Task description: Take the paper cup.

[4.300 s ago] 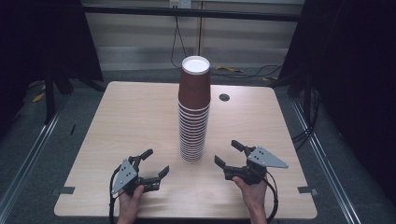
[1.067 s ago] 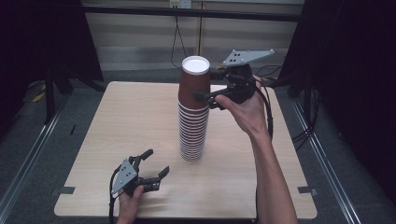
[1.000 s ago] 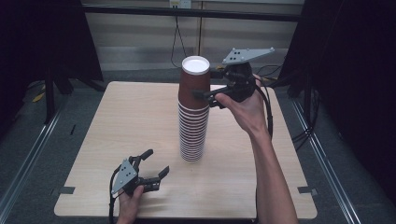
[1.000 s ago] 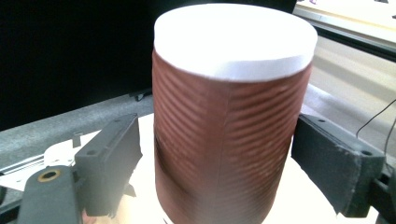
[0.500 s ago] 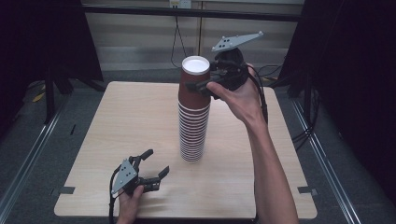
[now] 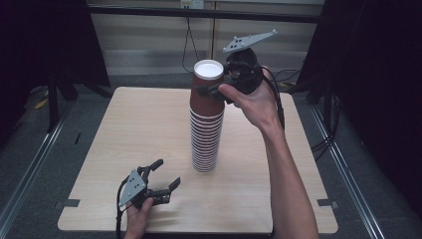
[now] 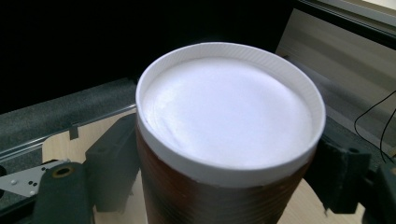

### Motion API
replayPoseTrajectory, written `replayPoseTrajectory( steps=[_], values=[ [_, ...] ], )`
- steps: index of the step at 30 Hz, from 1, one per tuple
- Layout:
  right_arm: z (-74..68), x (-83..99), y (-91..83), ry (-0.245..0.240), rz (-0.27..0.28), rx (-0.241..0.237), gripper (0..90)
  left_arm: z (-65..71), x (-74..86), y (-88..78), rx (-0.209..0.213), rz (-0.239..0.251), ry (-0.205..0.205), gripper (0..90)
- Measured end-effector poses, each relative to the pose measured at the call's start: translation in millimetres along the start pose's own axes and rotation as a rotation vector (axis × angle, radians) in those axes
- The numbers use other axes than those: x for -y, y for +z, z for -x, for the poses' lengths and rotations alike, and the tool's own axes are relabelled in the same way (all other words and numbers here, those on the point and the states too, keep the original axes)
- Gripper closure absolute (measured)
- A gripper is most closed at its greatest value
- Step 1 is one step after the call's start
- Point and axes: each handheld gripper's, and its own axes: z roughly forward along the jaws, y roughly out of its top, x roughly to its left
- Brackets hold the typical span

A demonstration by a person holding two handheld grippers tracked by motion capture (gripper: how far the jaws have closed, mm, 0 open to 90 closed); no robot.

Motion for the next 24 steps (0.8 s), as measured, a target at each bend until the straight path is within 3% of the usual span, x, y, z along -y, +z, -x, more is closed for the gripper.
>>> replayPoseTrajectory(
  steps=[7,12,24],
  values=[
    [-1.3,-3.4,-4.9,-0.006,0.045,0.006,21.2,0.0,0.0,0.0,0.002,0.000,0.000,15.6],
    [-3.5,-3.3,-11.7,0.001,0.116,0.016,21.6,-0.1,0.0,0.0,0.002,0.000,0.000,15.6],
    [-4.5,-4.2,-20.7,0.001,0.212,0.017,22.1,0.0,0.0,0.0,0.002,0.001,0.000,15.6]
  ],
)
